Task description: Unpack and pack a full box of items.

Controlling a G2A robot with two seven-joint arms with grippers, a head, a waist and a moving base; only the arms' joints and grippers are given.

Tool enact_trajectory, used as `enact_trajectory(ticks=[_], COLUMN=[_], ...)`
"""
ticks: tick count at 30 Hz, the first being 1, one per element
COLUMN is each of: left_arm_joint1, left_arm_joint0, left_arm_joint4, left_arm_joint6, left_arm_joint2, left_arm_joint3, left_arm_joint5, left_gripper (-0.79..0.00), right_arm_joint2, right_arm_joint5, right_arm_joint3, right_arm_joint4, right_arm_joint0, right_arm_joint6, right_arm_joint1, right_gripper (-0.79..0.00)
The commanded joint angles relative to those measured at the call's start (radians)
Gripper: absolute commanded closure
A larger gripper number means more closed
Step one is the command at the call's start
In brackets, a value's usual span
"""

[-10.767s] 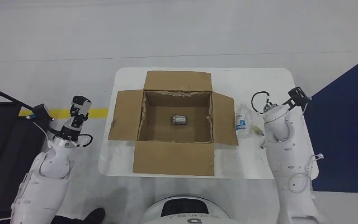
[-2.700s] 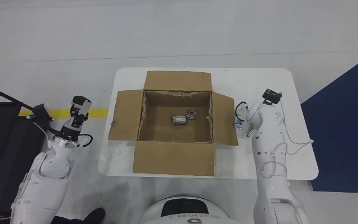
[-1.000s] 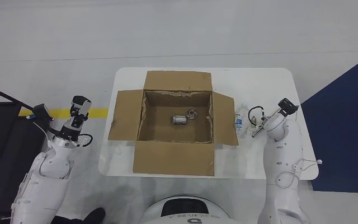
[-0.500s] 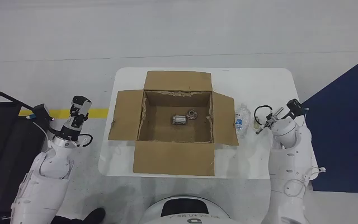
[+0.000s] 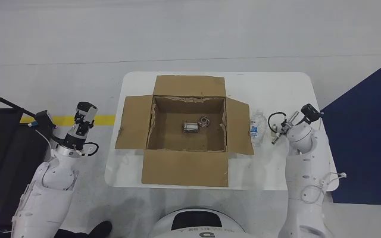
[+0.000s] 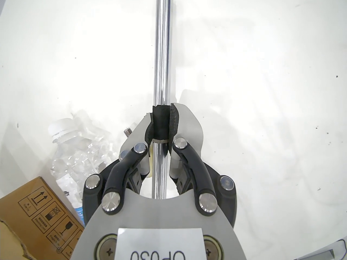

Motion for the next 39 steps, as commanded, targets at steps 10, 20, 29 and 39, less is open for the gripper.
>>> enact_trajectory(ticks=[10, 20, 29, 39], left_arm_joint1=[0.0, 0.0, 0.0, 0.0], left_arm_joint0=[0.0, 0.0, 0.0, 0.0], left_arm_joint4=[0.0, 0.0, 0.0, 0.0], left_arm_joint6=[0.0, 0.0, 0.0, 0.0], left_arm_joint2=[0.0, 0.0, 0.0, 0.0], left_arm_joint3=[0.0, 0.0, 0.0, 0.0], left_arm_joint5=[0.0, 0.0, 0.0, 0.0], left_gripper=[-0.785, -0.785, -0.785, -0.785], right_arm_joint2=[-0.011, -0.019, -0.019, -0.169], right_arm_joint5=[-0.008, 0.076, 0.076, 0.011], right_arm_joint3=[-0.03, -0.131, -0.131, -0.275], right_arm_joint4=[-0.011, -0.052, -0.052, -0.129], right_arm_joint0=[-0.016, -0.046, -0.046, -0.216], right_arm_joint6=[0.031, 0.068, 0.068, -0.201], right_arm_joint1=[0.009, 0.012, 0.012, -0.003], right_gripper=[-0.486, -0.785, -0.785, -0.606])
